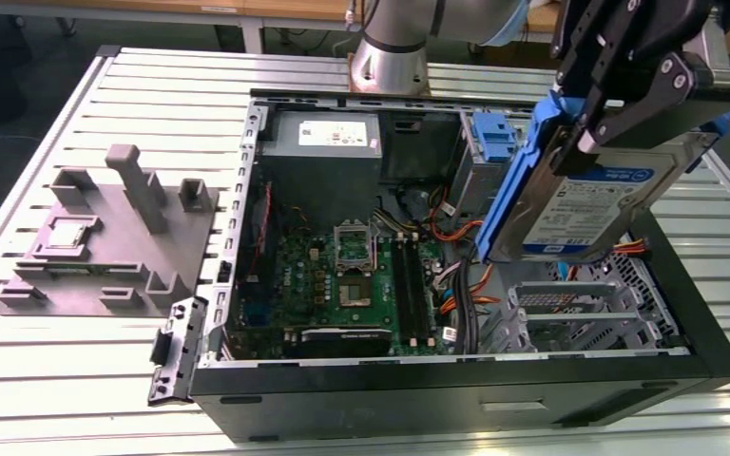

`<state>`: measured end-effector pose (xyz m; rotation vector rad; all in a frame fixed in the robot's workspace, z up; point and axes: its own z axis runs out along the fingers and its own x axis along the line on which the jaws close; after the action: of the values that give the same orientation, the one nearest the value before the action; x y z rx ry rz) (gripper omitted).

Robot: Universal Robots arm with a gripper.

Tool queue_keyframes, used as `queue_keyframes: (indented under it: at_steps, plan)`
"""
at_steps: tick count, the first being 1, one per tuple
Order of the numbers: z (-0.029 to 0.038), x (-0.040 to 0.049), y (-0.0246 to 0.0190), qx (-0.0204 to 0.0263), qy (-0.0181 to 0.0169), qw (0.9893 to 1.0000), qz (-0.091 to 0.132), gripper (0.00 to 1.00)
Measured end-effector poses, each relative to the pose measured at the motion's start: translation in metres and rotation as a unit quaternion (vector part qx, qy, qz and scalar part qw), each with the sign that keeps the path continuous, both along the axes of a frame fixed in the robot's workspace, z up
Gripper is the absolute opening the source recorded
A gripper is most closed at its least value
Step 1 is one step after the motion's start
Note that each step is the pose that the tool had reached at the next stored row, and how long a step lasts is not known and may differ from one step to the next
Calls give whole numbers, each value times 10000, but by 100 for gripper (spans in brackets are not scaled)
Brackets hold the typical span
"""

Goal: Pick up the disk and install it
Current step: 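Insert the disk into the insertion slot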

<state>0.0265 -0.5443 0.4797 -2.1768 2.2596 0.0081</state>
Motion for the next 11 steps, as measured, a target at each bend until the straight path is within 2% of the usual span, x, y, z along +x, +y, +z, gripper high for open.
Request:
queue_keyframes:
  at_steps: [9,11]
  plan:
    - [-22,17,-8,-1,0,10000,49,36]
    - [-47,19,-8,0,0,10000,52,36]
